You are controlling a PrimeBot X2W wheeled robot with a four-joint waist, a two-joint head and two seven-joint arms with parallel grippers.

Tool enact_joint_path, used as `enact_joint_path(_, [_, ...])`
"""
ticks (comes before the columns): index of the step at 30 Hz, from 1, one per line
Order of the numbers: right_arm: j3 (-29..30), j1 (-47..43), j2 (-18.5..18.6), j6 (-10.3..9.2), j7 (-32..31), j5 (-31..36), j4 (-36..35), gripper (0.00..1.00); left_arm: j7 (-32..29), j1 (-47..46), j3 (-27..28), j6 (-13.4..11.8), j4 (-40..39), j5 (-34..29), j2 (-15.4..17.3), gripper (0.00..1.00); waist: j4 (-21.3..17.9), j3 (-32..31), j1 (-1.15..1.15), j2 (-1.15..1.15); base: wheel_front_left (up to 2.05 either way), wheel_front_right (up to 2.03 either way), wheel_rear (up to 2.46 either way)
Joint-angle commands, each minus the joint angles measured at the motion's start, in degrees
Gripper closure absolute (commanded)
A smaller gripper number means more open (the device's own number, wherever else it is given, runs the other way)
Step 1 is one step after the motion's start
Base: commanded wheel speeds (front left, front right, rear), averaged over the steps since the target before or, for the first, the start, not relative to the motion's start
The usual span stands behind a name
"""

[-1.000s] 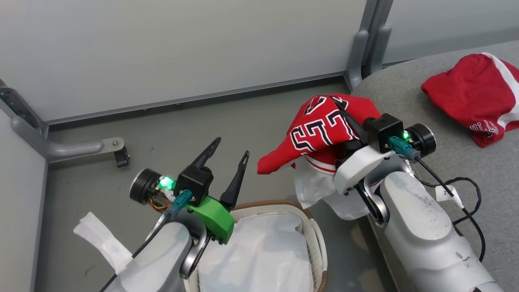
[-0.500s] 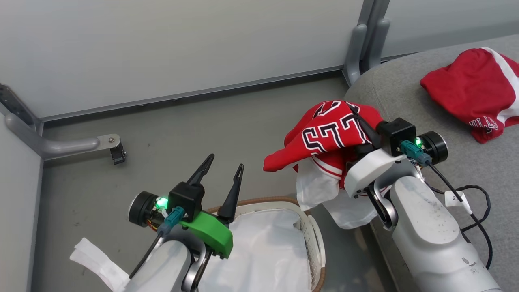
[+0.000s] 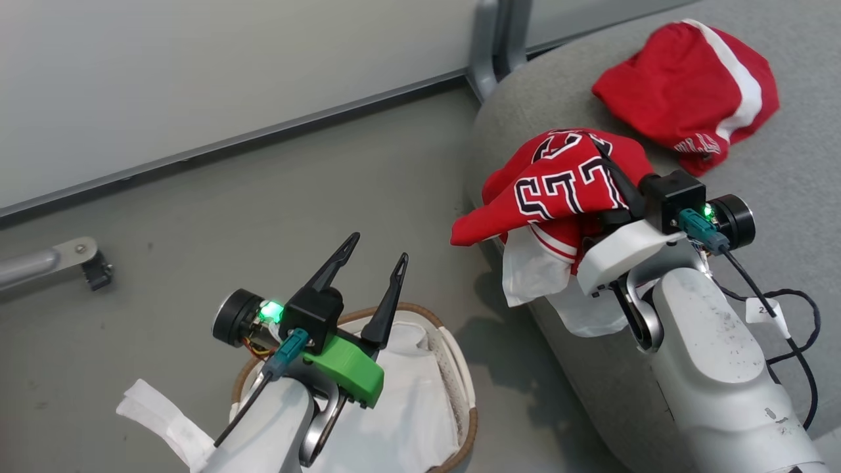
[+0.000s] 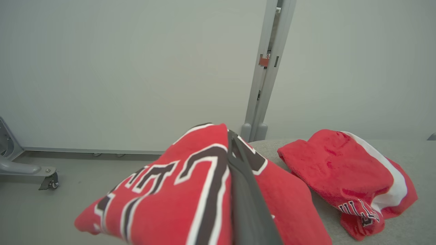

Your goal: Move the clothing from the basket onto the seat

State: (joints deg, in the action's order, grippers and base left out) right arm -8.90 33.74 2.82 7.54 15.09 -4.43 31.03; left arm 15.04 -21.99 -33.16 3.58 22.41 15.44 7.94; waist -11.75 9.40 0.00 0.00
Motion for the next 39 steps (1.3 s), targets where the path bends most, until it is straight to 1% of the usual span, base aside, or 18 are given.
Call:
enact_joint_path(1, [0.37, 0.27, 0.15, -0.09, 0.11, -0.21, -0.63, 1.00, 0.19, -1.38, 0.38, 0.46, -0.06, -0.81, 0.29, 0.00, -8.27, 5.13, 0.00, 0.00, 0.00, 0.00, 0.00])
enact_joint_path(5, [0.95, -0.42, 0.10, -0.09, 0.11, -1.24, -1.33, 1.00, 0.19, -2.37, 0.17, 1.11, 0.71, -2.07, 0.53, 0.00, -13.11, 7.03, 0.00, 0.00, 0.00, 0.00, 0.00])
enact_joint_path(9, [1.85, -1.53, 0.10, -0.09, 0.11, -1.75, -1.82, 1.00, 0.20, -3.08, -0.64, 1.89, 1.45, -2.83, 0.36, 0.00, -16.03, 8.26, 0.00, 0.00, 0.00, 0.00, 0.00])
enact_joint_path(13, [2.45, -2.12, 0.07, -0.09, 0.11, -2.11, -2.36, 1.00, 0.20, -3.70, -1.15, 2.32, 1.85, -3.41, 0.32, 0.00, -17.30, 9.30, 0.00, 0.00, 0.00, 0.00, 0.00])
enact_joint_path(18, [3.38, -1.73, 0.11, -0.09, 0.11, -2.48, -2.15, 1.00, 0.20, -4.16, -1.85, 2.68, 1.68, -3.87, 0.40, 0.00, -16.88, 10.60, 0.00, 0.00, 0.00, 0.00, 0.00])
enact_joint_path(23, [4.84, 1.42, 0.09, -0.09, 0.11, -0.77, -2.28, 1.00, 0.20, -5.01, -2.99, 2.94, 0.92, -4.41, -0.06, 0.00, -14.39, 12.31, 0.00, 0.00, 0.00, 0.00, 0.00])
enact_joint_path(27, [7.49, 6.40, 0.14, -0.09, 0.11, 3.87, -3.57, 1.00, 0.19, -5.91, -3.69, 3.14, -0.07, -5.07, 0.03, 0.00, -11.40, 14.21, 0.00, 0.00, 0.00, 0.00, 0.00])
enact_joint_path(30, [10.34, 12.01, 1.73, -0.10, 0.12, 7.72, -4.52, 1.00, 0.20, -6.57, -4.05, 3.21, -0.98, -5.47, 0.03, 0.00, -8.96, 15.73, 0.00, 0.00, 0.00, 0.00, 0.00])
enact_joint_path(34, [14.07, 20.88, 6.37, -0.09, 0.11, 9.62, -3.55, 1.00, 0.20, -7.85, -4.98, 3.34, -2.18, -5.68, -0.39, 0.00, -4.66, 18.44, 0.00, 0.00, 0.00, 0.00, 0.00])
enact_joint_path(38, [17.43, 29.82, 14.49, -0.10, -0.68, 9.93, -0.88, 1.00, 0.20, -9.33, -6.53, 3.48, -3.12, -6.20, -1.15, 0.00, 0.59, 21.37, 0.00, 0.00, 0.00, 0.00, 0.00])
enact_joint_path(39, [17.96, 31.17, 15.93, -0.09, -1.24, 9.73, -0.35, 1.00, 0.20, -9.77, -6.76, 3.50, -3.35, -6.22, -1.34, 0.00, 1.58, 22.05, 0.00, 0.00, 0.00, 0.00, 0.00])
